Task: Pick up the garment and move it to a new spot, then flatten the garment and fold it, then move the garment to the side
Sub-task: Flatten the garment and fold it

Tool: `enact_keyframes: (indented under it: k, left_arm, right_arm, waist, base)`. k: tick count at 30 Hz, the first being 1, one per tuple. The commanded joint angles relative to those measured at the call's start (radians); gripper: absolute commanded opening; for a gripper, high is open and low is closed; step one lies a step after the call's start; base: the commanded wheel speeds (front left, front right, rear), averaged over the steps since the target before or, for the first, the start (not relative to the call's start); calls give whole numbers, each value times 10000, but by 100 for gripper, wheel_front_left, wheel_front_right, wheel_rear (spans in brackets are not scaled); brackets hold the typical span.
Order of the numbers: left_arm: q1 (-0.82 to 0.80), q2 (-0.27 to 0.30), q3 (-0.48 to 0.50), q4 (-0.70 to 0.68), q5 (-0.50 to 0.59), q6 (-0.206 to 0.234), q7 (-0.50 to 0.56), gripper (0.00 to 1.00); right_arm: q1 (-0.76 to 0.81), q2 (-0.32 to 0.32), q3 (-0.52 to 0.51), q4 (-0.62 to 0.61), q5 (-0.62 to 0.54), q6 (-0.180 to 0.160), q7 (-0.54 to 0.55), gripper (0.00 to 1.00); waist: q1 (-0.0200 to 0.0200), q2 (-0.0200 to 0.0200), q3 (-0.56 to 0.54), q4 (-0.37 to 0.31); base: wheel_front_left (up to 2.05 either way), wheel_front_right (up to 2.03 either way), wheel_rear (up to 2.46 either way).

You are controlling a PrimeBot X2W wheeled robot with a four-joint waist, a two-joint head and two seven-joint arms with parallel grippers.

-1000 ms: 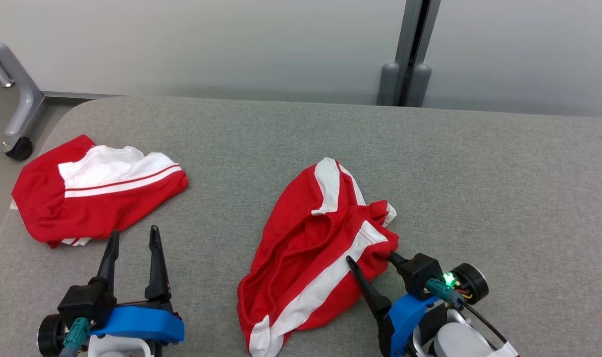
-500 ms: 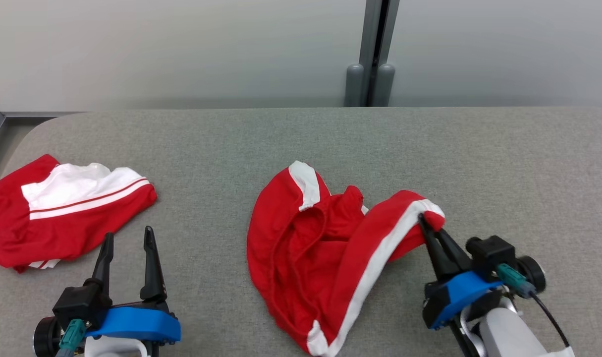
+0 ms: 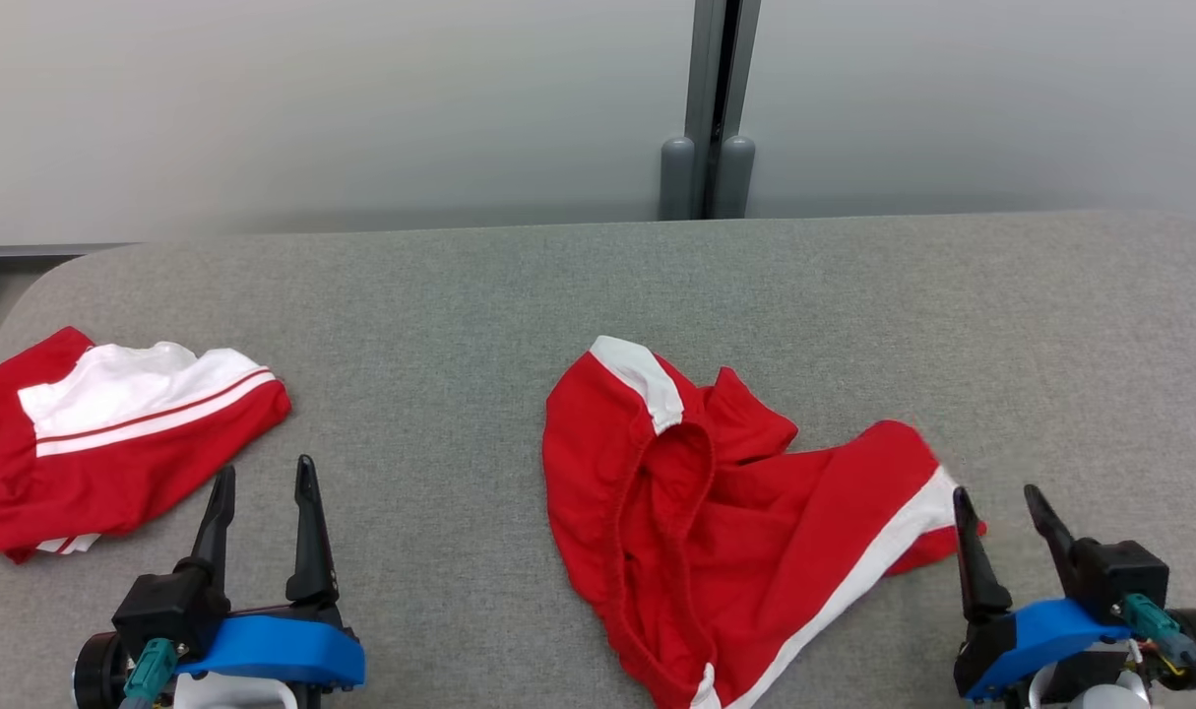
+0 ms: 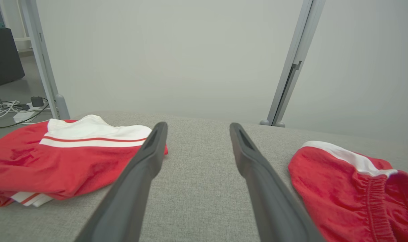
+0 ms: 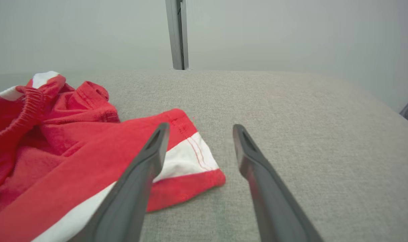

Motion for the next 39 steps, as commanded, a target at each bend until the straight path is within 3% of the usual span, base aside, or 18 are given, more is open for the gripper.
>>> enact_keyframes:
  k: [1, 6, 12, 24, 39]
  left_arm:
    - [17, -8, 70, -24, 22, 12, -27, 100]
    - [5, -10, 125, 17, 101, -62, -27, 100]
    - [-36, -8, 110, 34, 153, -108, -27, 100]
    - [-202, -10, -129, 34, 258, -170, -27, 100]
    - [-1949, -6, -3629, 781, 576, -503, -27, 100]
  right_arm:
    - [-37, 6, -85, -185, -115, 1, -51, 100]
    - [-70, 15, 210, -1353, 173, 1, -87, 100]
    - [392, 9, 1272, -3103, 778, 1, -86, 100]
    - [543, 10, 1525, -2993, 883, 1, -87, 100]
    - [146, 9, 1390, -2938, 893, 1, -88, 100]
  waist:
    - [2, -1, -11, -9]
    - [2, -1, -71, -10]
    - [2, -1, -140, 70]
    - [2, -1, -154, 117]
    - [2, -1, 304, -664]
  base:
    - [0, 0, 0]
    - [0, 0, 0]
    - [0, 0, 0]
    - [0, 0, 0]
    - [0, 0, 0]
